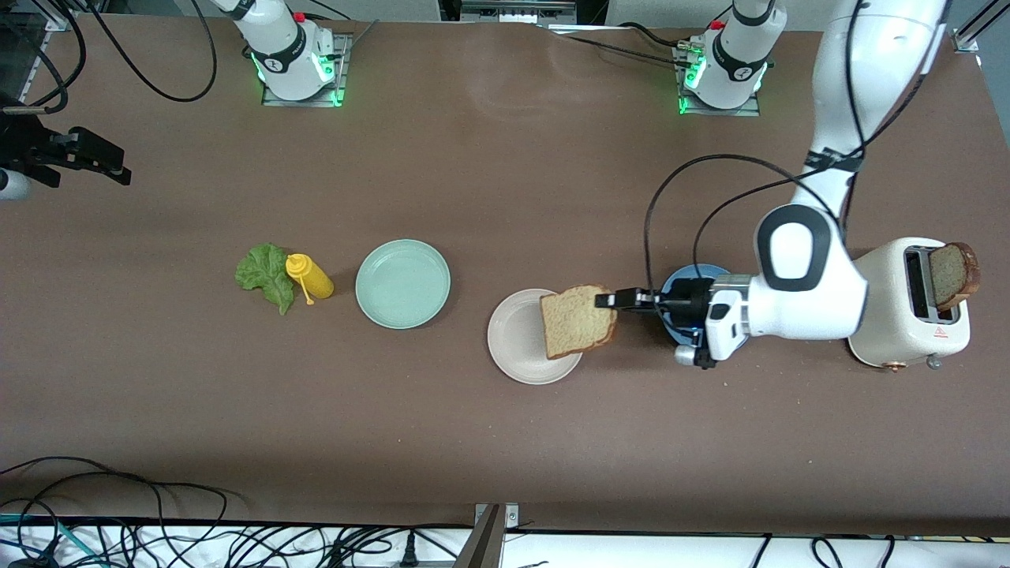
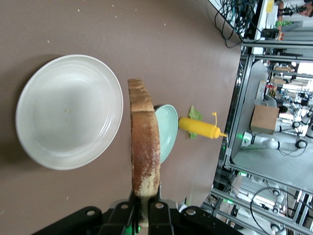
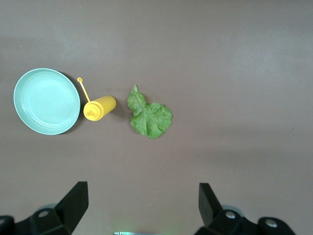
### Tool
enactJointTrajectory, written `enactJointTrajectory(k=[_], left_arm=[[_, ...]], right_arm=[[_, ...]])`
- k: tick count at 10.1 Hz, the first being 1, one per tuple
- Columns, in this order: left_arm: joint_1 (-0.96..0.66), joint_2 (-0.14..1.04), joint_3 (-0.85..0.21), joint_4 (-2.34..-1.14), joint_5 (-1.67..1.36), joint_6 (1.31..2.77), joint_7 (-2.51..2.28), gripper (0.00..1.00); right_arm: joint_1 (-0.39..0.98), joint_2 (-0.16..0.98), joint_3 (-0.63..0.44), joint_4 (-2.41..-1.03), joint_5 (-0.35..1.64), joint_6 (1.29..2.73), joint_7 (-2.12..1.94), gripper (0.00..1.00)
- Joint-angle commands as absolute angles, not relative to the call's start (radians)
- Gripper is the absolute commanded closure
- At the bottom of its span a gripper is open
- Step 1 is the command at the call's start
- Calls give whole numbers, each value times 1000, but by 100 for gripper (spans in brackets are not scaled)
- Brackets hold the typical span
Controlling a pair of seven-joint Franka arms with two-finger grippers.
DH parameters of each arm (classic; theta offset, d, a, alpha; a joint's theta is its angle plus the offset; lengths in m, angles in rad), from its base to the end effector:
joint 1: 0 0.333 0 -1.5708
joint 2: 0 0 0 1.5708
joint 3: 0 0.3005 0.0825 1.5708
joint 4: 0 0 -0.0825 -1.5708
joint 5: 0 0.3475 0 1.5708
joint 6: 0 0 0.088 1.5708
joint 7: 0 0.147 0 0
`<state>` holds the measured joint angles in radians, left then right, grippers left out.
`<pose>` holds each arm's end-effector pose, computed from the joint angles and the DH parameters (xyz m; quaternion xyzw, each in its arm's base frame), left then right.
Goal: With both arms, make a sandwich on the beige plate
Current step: 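Carry the bread slice with the left gripper onto the beige plate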
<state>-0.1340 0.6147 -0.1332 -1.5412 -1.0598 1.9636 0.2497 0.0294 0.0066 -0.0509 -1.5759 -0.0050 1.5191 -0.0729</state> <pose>0.6216 -0.2488 0.2999 0.8728 0.0210 -0.0884 0.4796 0.5113 -0.0117 0.5591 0.9992 0.0256 -0.0318 0.0012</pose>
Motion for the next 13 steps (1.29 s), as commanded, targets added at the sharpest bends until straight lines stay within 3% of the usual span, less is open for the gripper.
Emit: enactJointTrajectory(k=[1,13], left_arm=[[-178,658,-123,-1534,-1111,2034,247,100],[-314,762,-123,-1554,-1137,2273,248,100]], right_arm=[[31,-3,-49,-1577,-5,1509,-61,0],[29,-2,-51,-1577,-5,1509,-61,0]])
